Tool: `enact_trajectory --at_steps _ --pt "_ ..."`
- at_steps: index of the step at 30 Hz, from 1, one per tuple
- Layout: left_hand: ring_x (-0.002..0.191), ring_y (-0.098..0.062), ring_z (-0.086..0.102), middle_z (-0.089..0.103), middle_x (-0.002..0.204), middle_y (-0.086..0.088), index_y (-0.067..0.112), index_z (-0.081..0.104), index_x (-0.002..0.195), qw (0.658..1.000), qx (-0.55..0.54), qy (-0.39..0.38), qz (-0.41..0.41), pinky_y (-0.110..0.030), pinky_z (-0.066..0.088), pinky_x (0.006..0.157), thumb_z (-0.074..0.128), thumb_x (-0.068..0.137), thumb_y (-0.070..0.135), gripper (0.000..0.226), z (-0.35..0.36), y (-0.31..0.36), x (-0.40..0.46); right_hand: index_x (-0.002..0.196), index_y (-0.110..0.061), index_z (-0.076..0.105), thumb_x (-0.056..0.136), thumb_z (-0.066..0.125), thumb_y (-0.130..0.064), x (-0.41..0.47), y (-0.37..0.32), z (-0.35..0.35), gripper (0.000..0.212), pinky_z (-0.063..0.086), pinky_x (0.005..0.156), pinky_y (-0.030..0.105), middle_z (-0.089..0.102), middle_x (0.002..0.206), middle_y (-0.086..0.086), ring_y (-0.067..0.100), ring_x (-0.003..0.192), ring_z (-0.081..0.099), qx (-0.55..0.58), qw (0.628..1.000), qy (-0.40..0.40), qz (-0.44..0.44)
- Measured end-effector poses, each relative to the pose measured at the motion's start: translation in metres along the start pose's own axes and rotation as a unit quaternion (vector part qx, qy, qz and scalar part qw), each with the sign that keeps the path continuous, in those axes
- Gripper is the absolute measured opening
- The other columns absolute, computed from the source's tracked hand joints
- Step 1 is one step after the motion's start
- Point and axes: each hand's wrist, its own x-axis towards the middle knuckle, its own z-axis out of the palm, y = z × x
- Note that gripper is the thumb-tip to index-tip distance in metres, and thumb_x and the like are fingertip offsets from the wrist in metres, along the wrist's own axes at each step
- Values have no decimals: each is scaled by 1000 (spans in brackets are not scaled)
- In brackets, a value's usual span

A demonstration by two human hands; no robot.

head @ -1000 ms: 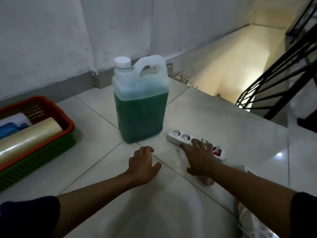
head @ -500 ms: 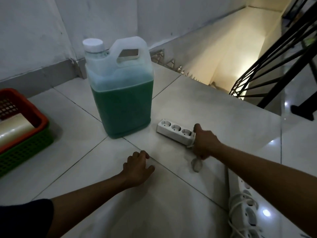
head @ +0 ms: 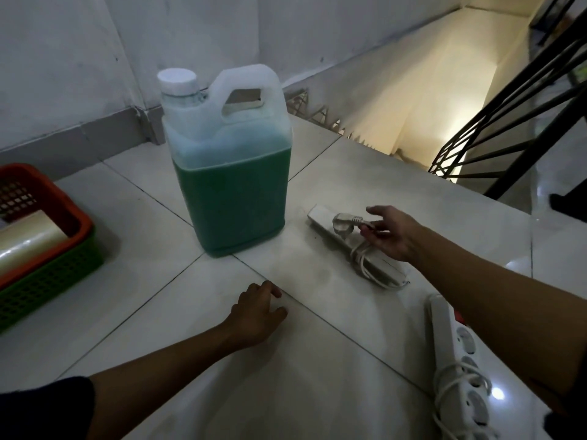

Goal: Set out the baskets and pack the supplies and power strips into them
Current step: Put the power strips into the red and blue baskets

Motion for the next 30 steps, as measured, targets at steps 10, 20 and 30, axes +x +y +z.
enact_trajectory --at_steps 10,20,30 --pt "116 -23 45 45 129 -8 20 45 123 1000 20 -2 13 -40 42 100 53 92 34 35 4 -5 5 65 -14 57 79 64 -57 18 18 -11 46 38 67 33 55 65 2 21 71 53 -437 843 152 -274" --pt "112 -21 43 45 125 -6 20 46 122 999 24 8 32 -37 41 97 50 93 34 32 6 -9 8 72 -6 71 94 34 -59 28 46 -10 68 42 73 34 73 77 10 30 78 63 -521 777 194 -294" --pt "107 -22 50 52 116 -5 20 51 115 999 -27 2 39 -42 44 96 53 91 32 26 14 6 22 122 -2 38 92 54 -13 23 56 4 36 47 86 45 54 116 26 41 102 56 -446 814 301 -218"
